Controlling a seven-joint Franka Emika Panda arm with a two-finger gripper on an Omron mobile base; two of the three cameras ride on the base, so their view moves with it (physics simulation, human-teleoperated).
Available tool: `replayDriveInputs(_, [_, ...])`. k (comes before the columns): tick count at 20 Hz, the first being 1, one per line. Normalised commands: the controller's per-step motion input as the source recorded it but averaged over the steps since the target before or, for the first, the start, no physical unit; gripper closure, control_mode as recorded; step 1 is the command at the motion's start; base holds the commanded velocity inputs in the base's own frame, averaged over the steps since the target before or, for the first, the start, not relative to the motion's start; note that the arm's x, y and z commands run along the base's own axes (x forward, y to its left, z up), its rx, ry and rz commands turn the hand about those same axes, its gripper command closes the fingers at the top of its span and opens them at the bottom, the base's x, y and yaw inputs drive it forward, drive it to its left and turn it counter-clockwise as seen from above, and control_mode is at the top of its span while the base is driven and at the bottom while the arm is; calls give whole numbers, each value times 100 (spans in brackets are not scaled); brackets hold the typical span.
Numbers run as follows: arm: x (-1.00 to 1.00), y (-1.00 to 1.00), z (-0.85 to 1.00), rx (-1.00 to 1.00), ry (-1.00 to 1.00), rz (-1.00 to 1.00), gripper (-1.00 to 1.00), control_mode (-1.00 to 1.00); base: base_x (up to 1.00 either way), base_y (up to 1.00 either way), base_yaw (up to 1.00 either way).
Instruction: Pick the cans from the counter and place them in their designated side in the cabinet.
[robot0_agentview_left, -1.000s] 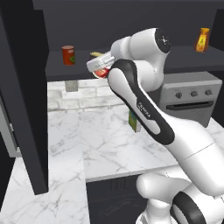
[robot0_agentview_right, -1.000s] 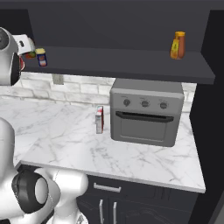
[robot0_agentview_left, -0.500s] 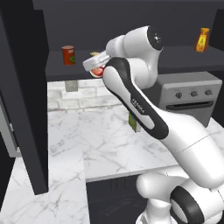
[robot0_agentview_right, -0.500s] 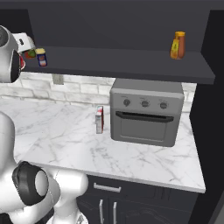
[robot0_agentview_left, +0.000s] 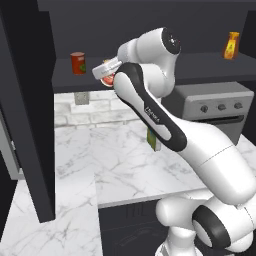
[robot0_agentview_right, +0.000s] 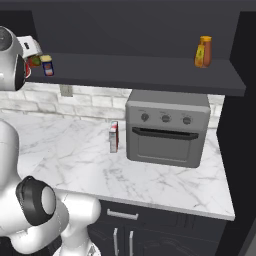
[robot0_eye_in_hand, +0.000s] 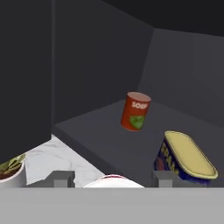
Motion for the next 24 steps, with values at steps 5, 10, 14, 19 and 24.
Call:
replayDriveInputs(5, [14,11,-2,-1,0,0,100,-100,0,0,0])
replayDriveInputs(10, [14,6,-3,-1,1,0,100,-100,0,0,0])
replayDriveInputs(14, [14,7,-3,0,2,0,100,-100,0,0,0])
replayDriveInputs(19, [12,7,-4,0,2,0,100,-100,0,0,0])
replayDriveInputs(24, [15,6,-3,0,2,0,100,-100,0,0,0])
